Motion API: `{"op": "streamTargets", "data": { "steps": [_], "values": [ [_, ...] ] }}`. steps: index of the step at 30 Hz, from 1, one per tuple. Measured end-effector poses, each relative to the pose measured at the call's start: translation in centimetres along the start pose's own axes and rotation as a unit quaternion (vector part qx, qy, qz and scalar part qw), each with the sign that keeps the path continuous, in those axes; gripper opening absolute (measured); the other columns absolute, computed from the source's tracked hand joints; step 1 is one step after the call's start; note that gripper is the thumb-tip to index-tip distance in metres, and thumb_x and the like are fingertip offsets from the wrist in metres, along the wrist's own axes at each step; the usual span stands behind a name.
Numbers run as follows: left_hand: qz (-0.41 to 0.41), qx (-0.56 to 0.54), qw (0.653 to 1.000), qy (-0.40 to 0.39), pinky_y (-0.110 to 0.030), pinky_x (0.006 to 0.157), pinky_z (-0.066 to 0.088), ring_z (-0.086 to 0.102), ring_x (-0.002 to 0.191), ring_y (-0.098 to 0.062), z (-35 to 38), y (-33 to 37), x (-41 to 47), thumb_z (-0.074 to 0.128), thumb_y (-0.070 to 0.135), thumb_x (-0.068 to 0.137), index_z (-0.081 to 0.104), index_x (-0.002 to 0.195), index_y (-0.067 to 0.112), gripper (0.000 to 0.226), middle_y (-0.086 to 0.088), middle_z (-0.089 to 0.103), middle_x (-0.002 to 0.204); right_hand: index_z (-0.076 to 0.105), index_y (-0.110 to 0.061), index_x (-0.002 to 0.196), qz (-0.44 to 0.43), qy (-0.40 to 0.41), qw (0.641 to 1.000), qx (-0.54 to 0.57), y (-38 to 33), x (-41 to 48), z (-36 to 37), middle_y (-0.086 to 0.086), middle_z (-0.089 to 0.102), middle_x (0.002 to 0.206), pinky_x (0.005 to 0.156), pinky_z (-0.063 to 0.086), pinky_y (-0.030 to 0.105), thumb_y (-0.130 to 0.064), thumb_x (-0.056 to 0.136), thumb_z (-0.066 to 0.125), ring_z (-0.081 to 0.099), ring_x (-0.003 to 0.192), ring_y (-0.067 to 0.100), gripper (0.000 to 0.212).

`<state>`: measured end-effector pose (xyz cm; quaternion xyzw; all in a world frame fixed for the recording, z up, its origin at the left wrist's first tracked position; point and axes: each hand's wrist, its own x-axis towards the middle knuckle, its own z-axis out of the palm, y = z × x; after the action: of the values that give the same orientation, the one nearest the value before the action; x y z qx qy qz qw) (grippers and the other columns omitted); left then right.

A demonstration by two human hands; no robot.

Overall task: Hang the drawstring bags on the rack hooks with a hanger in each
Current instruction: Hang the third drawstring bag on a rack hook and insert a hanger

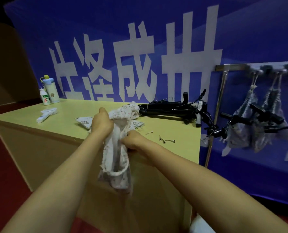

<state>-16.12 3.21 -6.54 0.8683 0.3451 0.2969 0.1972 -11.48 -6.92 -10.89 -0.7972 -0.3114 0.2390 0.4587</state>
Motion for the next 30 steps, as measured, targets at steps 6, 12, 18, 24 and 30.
{"op": "streamTargets", "data": {
  "steps": [6, 12, 18, 24, 30],
  "values": [
    [0.064, -0.004, 0.993, -0.097, -0.03, 0.055, 0.038, 0.05, 0.077, -0.025, 0.6, 0.5, 1.1, 0.033, -0.017, 0.077, 0.062, 0.069, 0.014, 0.044, -0.015, 0.061, 0.107, 0.047, -0.01, 0.062, 0.008, 0.143, 0.99, -0.012, 1.6, 1.9, -6.7, 0.005, 0.042, 0.054, 0.047, 0.031, 0.027, -0.024, 0.093, 0.056, 0.038, 0.046, 0.02, 0.036],
    [0.115, 0.126, 0.962, -0.211, -0.032, 0.068, 0.044, 0.058, 0.103, -0.031, 1.8, 1.3, 0.5, 0.035, -0.012, 0.084, 0.058, 0.129, 0.018, 0.059, -0.01, 0.055, 0.134, 0.066, -0.006, 0.083, 0.035, 0.14, 0.987, -0.075, 3.7, 3.5, -8.9, 0.005, 0.055, 0.066, 0.065, 0.043, 0.034, -0.032, 0.092, 0.057, 0.051, 0.061, 0.021, 0.029],
    [0.12, -0.004, 0.95, -0.288, -0.025, 0.044, 0.029, 0.036, 0.048, -0.015, 2.8, 1.5, -0.2, 0.03, -0.009, 0.09, 0.05, 0.134, 0.008, 0.051, -0.016, 0.05, 0.132, 0.065, -0.008, 0.11, 0.016, 0.173, 0.97, -0.17, 5.8, 5.5, -9.4, 0.008, 0.066, 0.104, 0.078, 0.051, 0.034, -0.019, 0.094, 0.055, 0.062, 0.087, 0.022, 0.022],
    [0.098, -0.038, 0.95, -0.293, -0.024, 0.043, 0.029, 0.036, 0.046, -0.014, 3.6, 2.0, -0.3, 0.031, -0.015, 0.084, 0.049, 0.136, 0.012, 0.062, -0.01, 0.038, 0.149, 0.065, -0.019, 0.116, -0.004, 0.176, 0.932, -0.316, 7.5, 7.1, -9.1, 0.005, 0.064, 0.12, 0.079, 0.051, 0.032, -0.005, 0.089, 0.055, 0.061, 0.105, 0.023, 0.032],
    [0.083, -0.049, 0.951, -0.295, -0.024, 0.044, 0.032, 0.038, 0.045, -0.014, 5.0, 2.3, 0.4, 0.033, -0.016, 0.083, 0.054, 0.131, 0.009, 0.058, -0.008, 0.043, 0.147, 0.068, -0.016, 0.1, -0.03, 0.168, 0.907, -0.384, 7.3, 8.3, -9.1, 0.007, 0.068, 0.102, 0.066, 0.047, 0.031, -0.016, 0.087, 0.059, 0.062, 0.093, 0.027, 0.016]
  ]
}}
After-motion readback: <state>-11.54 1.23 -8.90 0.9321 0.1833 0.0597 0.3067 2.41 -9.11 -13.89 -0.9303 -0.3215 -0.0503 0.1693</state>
